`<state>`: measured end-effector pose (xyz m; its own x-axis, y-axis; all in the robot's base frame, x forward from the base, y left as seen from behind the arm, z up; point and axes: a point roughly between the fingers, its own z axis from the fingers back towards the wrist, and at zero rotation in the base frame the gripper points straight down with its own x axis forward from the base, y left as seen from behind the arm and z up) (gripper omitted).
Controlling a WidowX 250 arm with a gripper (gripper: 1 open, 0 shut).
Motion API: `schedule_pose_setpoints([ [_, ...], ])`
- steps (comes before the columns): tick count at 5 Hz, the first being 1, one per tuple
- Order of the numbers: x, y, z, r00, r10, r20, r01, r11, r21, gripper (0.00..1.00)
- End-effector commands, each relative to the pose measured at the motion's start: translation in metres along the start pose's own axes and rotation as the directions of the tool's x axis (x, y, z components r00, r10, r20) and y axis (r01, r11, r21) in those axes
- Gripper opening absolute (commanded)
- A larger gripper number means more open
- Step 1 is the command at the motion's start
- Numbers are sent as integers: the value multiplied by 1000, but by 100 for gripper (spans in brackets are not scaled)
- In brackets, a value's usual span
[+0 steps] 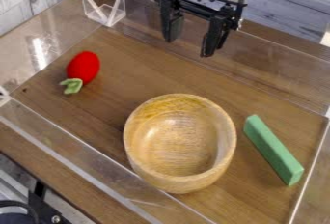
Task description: Move the red object to the right side of the table
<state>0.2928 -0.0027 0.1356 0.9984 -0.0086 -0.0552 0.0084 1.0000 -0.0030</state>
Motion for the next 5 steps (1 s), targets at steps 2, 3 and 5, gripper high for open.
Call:
schedule_pose_setpoints([
  [2, -29, 48, -35, 987, 163, 2, -163, 987, 3, 100],
  [3, -43, 79, -37, 992, 124, 39, -124, 992, 6, 100],
  [5, -43, 121, -48, 980, 163, 112, -166, 986, 17, 100],
])
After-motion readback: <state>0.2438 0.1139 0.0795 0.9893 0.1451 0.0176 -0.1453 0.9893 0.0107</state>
